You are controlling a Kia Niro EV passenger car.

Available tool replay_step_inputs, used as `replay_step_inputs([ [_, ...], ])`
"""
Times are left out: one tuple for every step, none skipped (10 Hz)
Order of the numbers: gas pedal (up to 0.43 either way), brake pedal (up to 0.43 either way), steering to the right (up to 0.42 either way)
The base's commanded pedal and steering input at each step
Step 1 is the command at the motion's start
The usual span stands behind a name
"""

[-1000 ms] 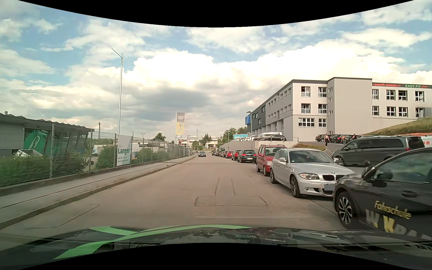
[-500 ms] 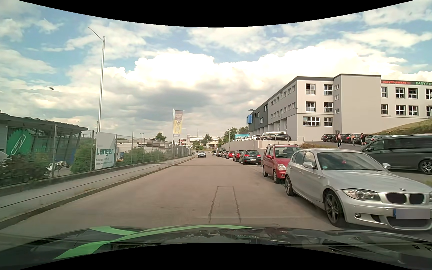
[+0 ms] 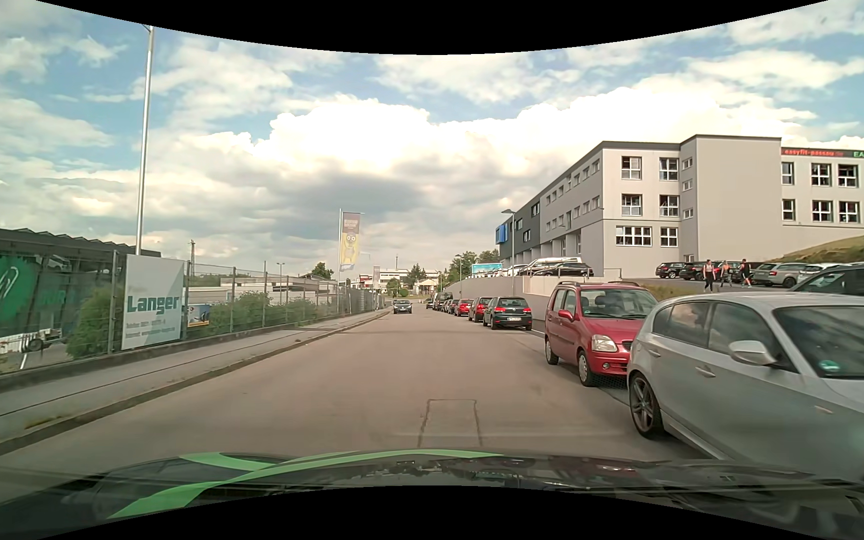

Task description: Follow the waypoints while adhering to traffic rules and regulations

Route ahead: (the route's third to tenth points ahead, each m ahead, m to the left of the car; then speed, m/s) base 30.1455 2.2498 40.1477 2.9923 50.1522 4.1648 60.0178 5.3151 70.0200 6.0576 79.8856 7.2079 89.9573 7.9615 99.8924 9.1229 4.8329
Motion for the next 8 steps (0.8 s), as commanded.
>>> replay_step_inputs([
  [0.098,0.000,-0.011],
  [0.098,0.000,-0.011],
  [0.098,0.000,-0.011],
  [0.098,0.000,-0.011],
  [0.098,0.000,-0.012],
  [0.098,0.000,-0.015],
  [0.098,0.000,-0.018],
  [0.098,0.000,-0.018],
])
